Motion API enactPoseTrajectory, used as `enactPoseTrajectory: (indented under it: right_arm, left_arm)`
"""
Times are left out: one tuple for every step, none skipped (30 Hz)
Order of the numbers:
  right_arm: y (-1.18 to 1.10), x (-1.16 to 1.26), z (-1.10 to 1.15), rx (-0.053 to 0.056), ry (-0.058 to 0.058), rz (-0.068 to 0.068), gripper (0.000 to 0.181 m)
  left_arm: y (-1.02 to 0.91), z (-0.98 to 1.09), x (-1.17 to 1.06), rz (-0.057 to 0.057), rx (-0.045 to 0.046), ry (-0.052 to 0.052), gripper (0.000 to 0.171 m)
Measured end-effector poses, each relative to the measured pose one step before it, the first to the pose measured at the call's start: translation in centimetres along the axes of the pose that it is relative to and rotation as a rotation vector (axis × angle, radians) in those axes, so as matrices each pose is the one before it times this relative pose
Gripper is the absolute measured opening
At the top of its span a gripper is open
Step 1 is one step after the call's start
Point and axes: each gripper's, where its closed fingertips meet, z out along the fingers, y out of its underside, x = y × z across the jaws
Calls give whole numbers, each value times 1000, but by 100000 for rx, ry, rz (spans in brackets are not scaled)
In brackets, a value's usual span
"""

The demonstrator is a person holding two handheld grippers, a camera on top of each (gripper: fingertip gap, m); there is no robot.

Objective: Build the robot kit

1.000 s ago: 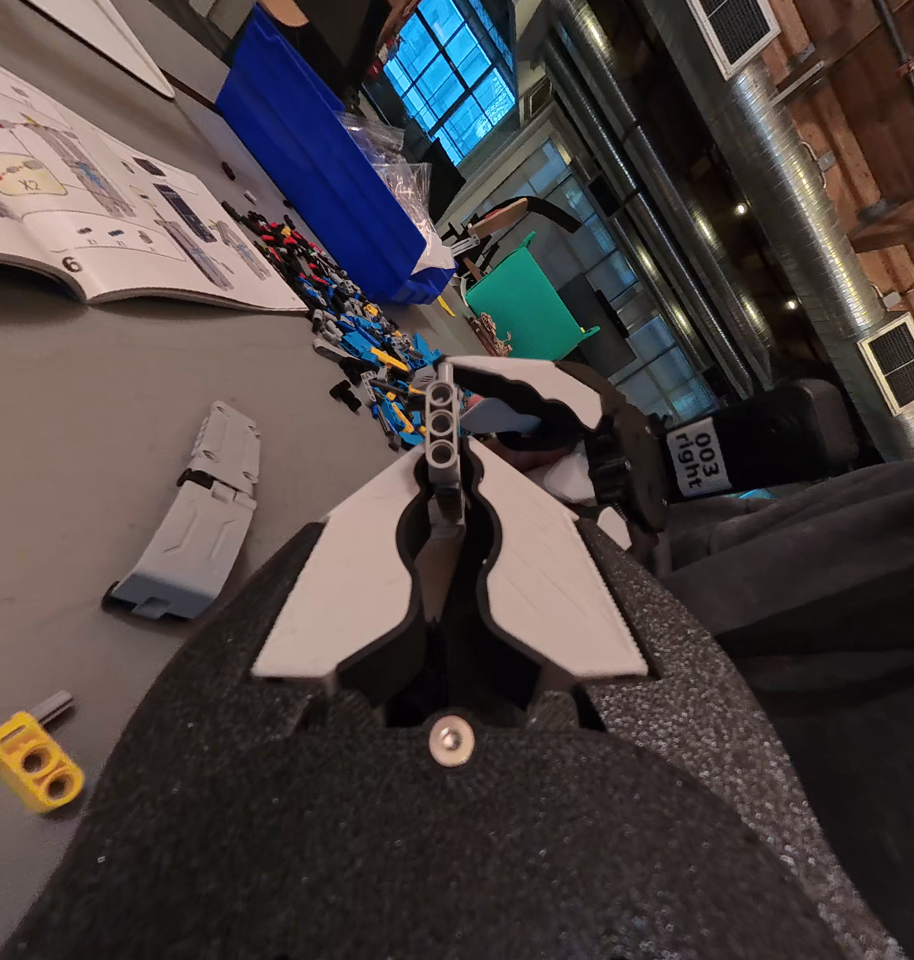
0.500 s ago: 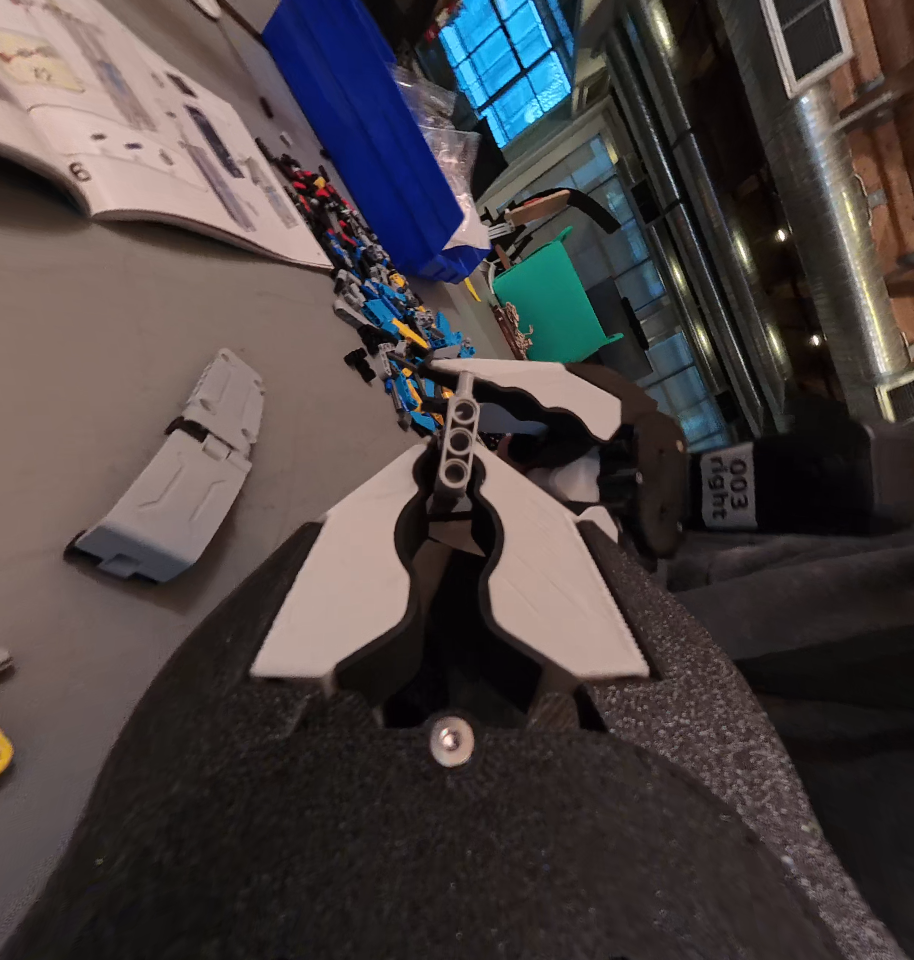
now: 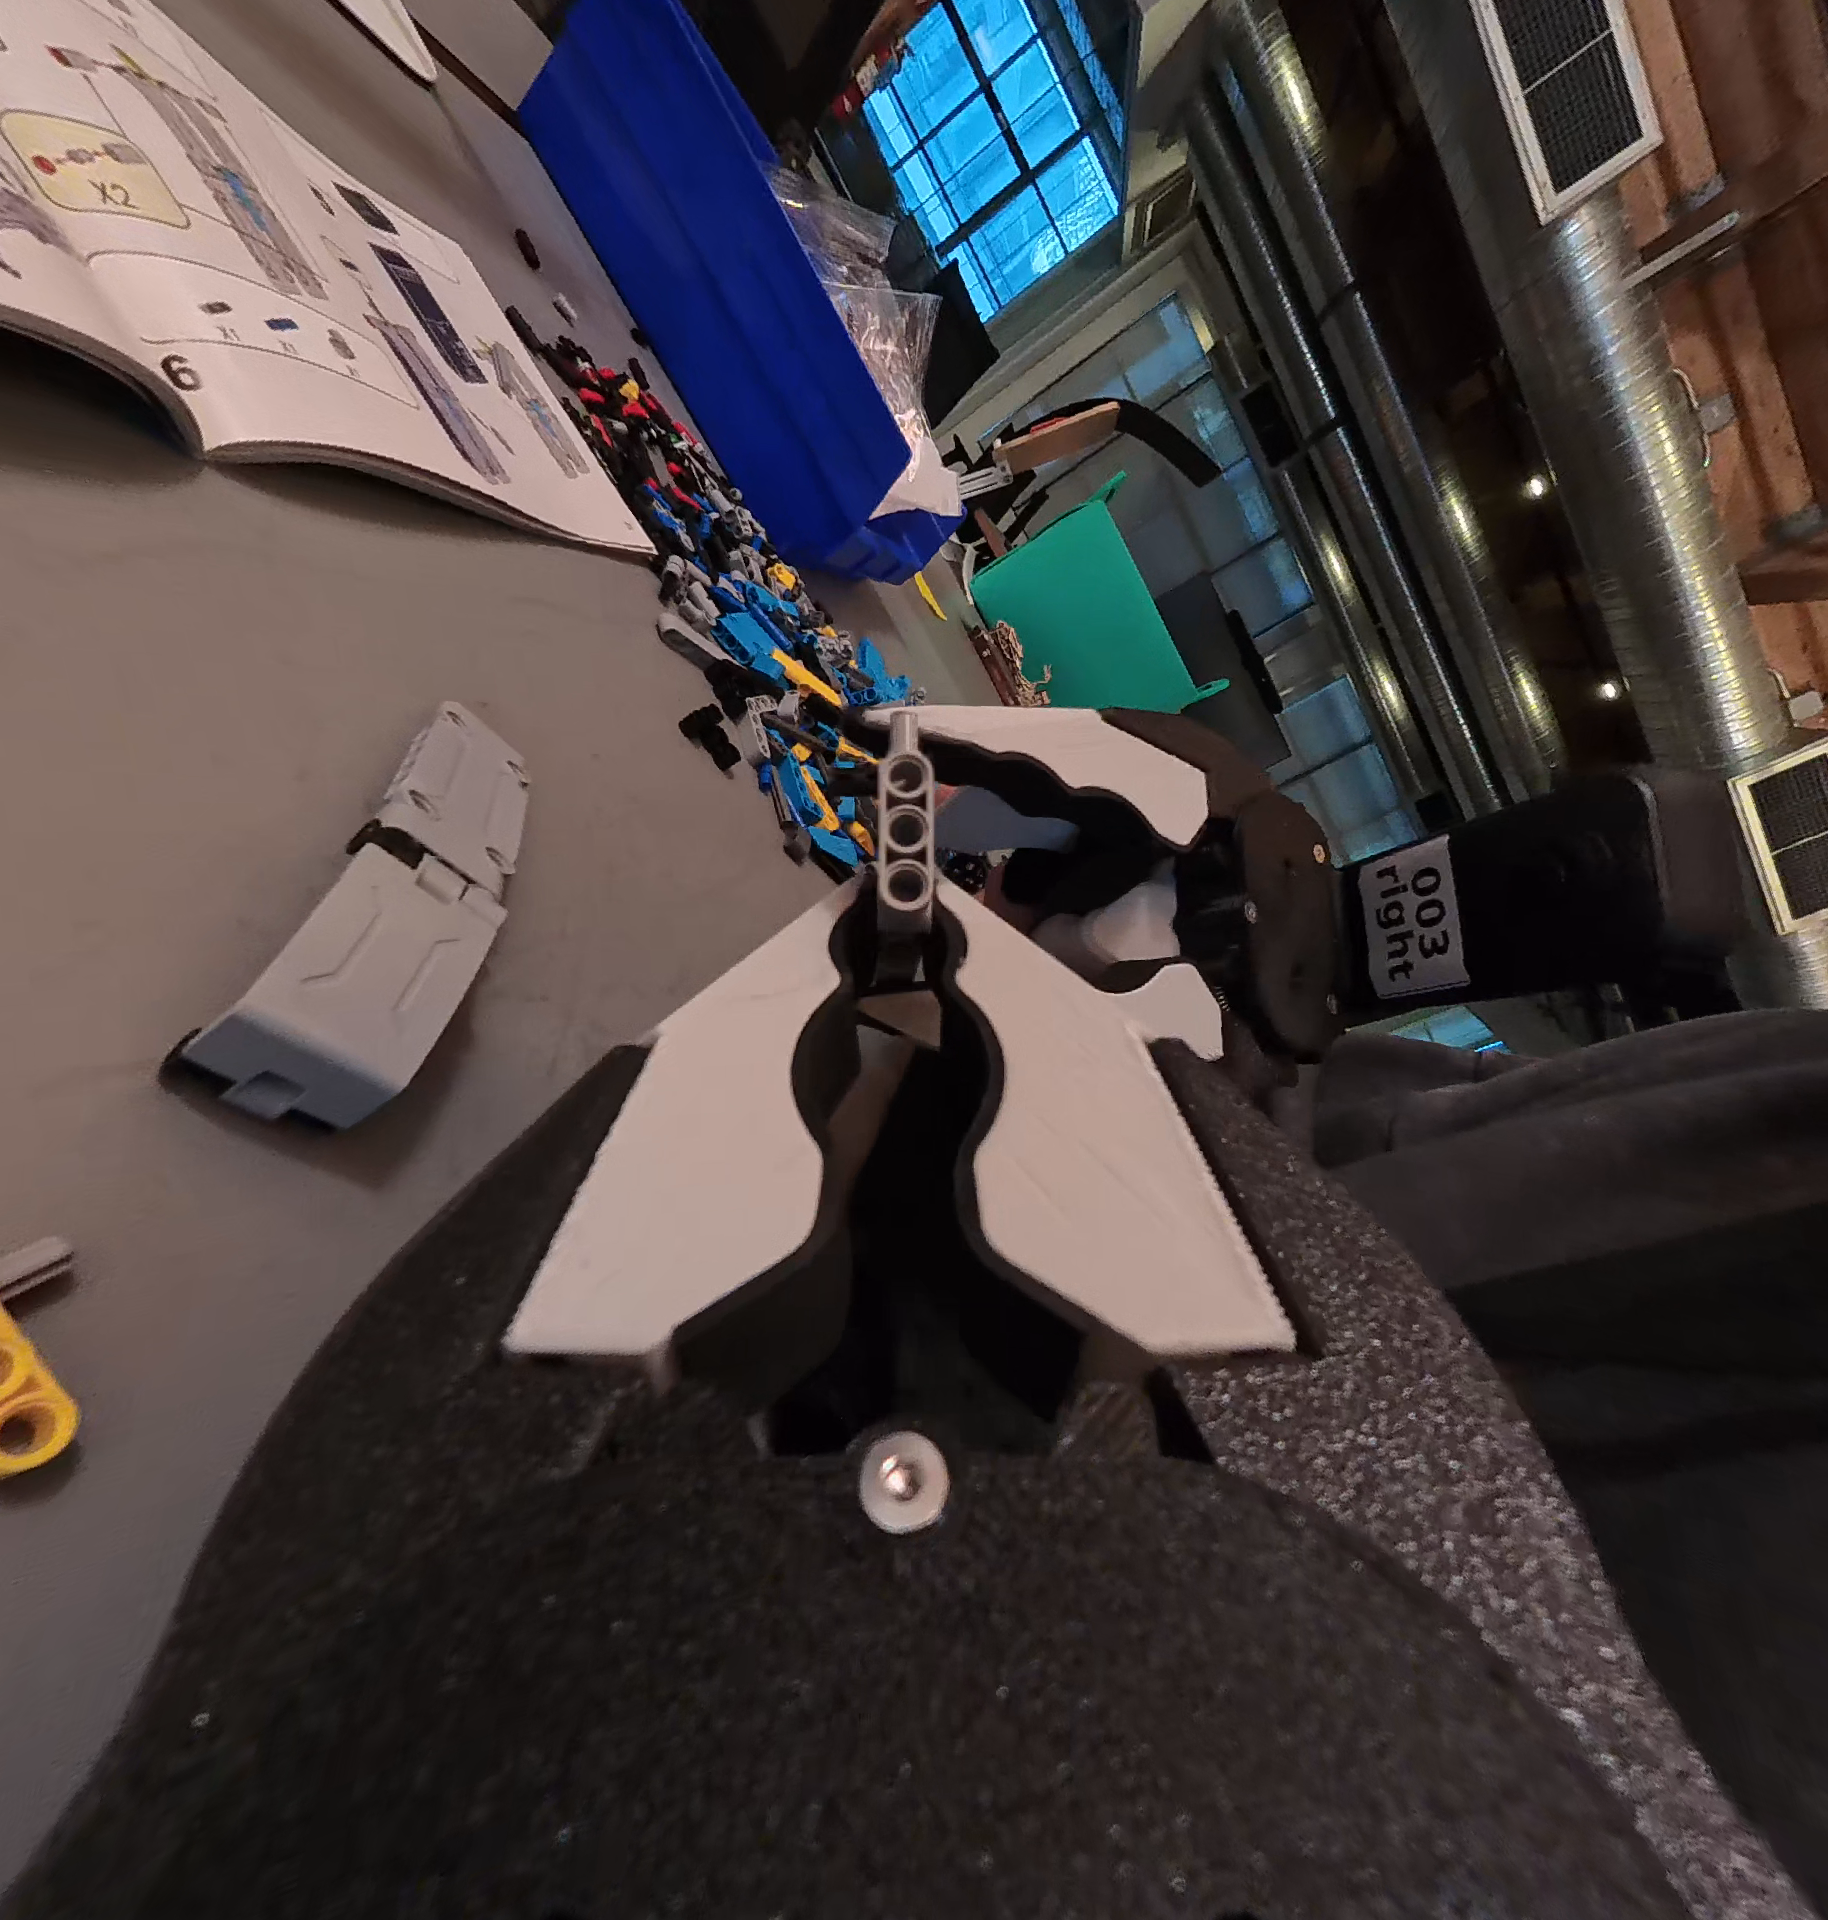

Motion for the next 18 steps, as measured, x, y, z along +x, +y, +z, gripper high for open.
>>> enactPoseTrajectory:
  right_arm:
    - [78,-37,9,-323,-924,1180,48]
    - [22,-17,-47,159,-836,734,48]
    - [-11,-3,-31,-107,173,-102,48]
    - [85,-34,67,-954,-18,4,48]
    - [81,-136,56,-72,-2045,1249,48]
    - [-78,-150,-81,1740,-3883,2562,48]
    - [-17,-140,-78,1044,-4441,4453,48]
    - [45,-89,-62,751,-3500,2906,48]
    - [86,-6,2,120,-1588,1797,48]
    - [178,-42,78,-709,-1299,1796,48]
    - [-22,-148,-50,926,-2620,2153,48]
    - [-295,-232,-196,2499,-3367,2855,49]
    - [-48,-617,-56,797,-5733,2728,46]
    - [103,-138,46,142,-1579,2584,46]
    - [86,334,30,-168,4714,-4282,46]
    - [22,225,51,-1345,5320,-4255,46]
    - [106,1,96,-1650,261,-243,46]
    - [16,100,111,347,395,258,46]
  left_arm:
    - [59,34,-32,393,-193,-377,6]
    - [46,21,46,462,-245,227,6]
    - [2,3,-4,-456,-8,336,6]
    - [42,-7,-87,114,-61,-375,6]
    - [116,-41,-44,407,-534,-128,6]
    - [68,-20,116,-292,-249,867,6]
    - [78,20,85,578,-438,282,6]
    - [65,42,42,336,-341,98,6]
    - [34,65,-52,345,34,-507,6]
    - [75,28,-62,80,-450,-318,5]
    - [30,-52,222,-728,-188,1998,6]
    - [-46,-64,531,-591,428,3801,5]
    - [69,63,719,844,-137,3875,5]
    - [68,61,-64,1779,-229,-1547,5]
    - [-71,94,-205,330,491,-2158,6]
    - [-18,25,-121,458,47,-1288,6]
    - [-12,-60,-116,-500,169,-338,6]
    - [-67,-9,-180,-505,642,-1116,7]
